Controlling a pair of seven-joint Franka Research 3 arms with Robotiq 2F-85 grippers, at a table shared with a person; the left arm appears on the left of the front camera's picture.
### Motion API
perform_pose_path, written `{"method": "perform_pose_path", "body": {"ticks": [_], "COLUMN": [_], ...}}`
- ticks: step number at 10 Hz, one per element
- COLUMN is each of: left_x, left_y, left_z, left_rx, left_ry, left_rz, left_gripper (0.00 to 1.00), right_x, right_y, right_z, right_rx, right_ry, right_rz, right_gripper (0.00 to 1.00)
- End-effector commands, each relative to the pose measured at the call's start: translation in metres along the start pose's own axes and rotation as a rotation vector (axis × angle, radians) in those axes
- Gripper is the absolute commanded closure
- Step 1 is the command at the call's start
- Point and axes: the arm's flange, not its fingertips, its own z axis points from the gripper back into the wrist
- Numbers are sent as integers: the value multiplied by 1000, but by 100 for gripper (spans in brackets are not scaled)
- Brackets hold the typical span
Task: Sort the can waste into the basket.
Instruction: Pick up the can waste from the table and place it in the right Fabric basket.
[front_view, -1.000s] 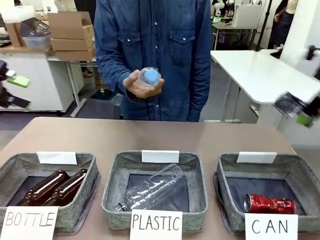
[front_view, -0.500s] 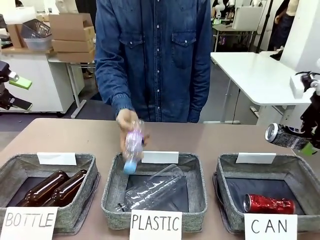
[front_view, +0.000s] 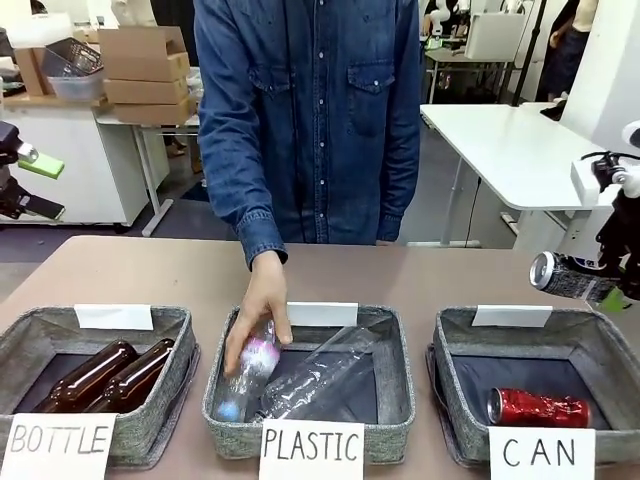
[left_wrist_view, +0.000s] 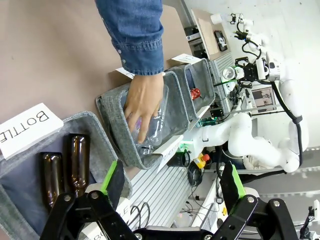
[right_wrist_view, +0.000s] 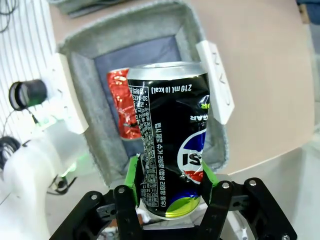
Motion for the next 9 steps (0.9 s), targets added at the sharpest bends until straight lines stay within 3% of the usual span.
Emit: {"method": "perform_pose_path", "body": {"ticks": [1, 7, 9], "left_x": [-2, -2, -2], "left_y": [0, 0, 0], "left_z": [3, 3, 3], "left_rx": [0, 0, 0], "left_ry": [11, 11, 11], "left_rz": [-19, -19, -19], "left_gripper": [0, 0, 0], "right_x": [-7, -8, -5], "right_y": [-6, -8, -15], "right_z": [-6, -8, -3], "right_rx": [-14, -2, 31], "right_ry": [-4, -7, -71], "right_rz": [40, 7, -53], "right_gripper": [0, 0, 0]}}
